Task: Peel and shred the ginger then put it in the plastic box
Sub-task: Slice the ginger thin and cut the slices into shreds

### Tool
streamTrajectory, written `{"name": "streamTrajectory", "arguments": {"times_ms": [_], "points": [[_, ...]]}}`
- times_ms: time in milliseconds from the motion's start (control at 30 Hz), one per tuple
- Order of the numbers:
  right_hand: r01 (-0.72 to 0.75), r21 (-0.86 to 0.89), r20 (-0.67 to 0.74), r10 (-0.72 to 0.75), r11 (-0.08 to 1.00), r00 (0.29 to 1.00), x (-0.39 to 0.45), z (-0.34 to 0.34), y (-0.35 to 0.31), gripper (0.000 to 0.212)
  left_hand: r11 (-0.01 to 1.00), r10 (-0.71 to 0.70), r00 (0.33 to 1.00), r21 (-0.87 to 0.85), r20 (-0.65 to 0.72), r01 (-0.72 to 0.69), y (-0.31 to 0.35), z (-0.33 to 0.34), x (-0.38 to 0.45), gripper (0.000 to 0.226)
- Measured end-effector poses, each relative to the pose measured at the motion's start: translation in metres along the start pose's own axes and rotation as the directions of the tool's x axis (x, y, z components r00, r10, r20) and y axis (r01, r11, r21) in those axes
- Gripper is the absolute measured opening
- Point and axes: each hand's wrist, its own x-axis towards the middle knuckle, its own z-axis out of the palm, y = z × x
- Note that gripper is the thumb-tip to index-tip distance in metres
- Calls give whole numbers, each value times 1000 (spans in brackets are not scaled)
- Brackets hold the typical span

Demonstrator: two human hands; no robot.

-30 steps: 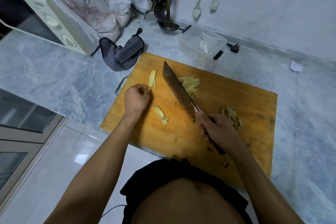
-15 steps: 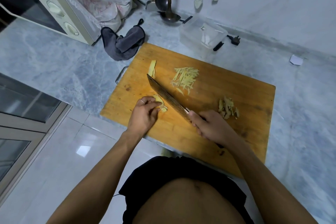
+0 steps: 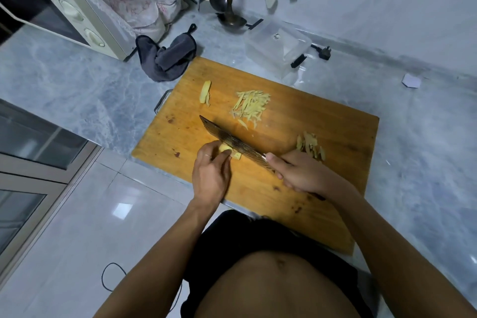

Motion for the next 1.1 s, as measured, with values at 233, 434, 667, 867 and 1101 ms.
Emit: {"name": "streamTrajectory", "arguments": {"times_ms": [233, 434, 667, 867, 1101], "points": [[-113, -109, 74, 121, 988, 990, 5, -5, -2, 73, 978, 191, 980, 68, 61, -195, -7, 2, -4, 24], [8, -202, -48, -18, 979, 999, 0, 3, -6, 68, 961, 250, 959, 83, 136, -262, -7, -1, -11, 34], [58, -475, -173, -158, 878, 972, -8, 32, -5, 68, 956, 288, 955, 35, 69, -291, -4, -1, -11, 30], [73, -468, -168, -170, 881, 971, -14, 31, -6, 61, 963, 267, 962, 25, 53, -269, -6, 4, -9, 32], [91, -490, -133, -178, 867, 975, -11, 27, -11, 59, 967, 252, 966, 15, 66, -253, -7, 1, -7, 33]]}}
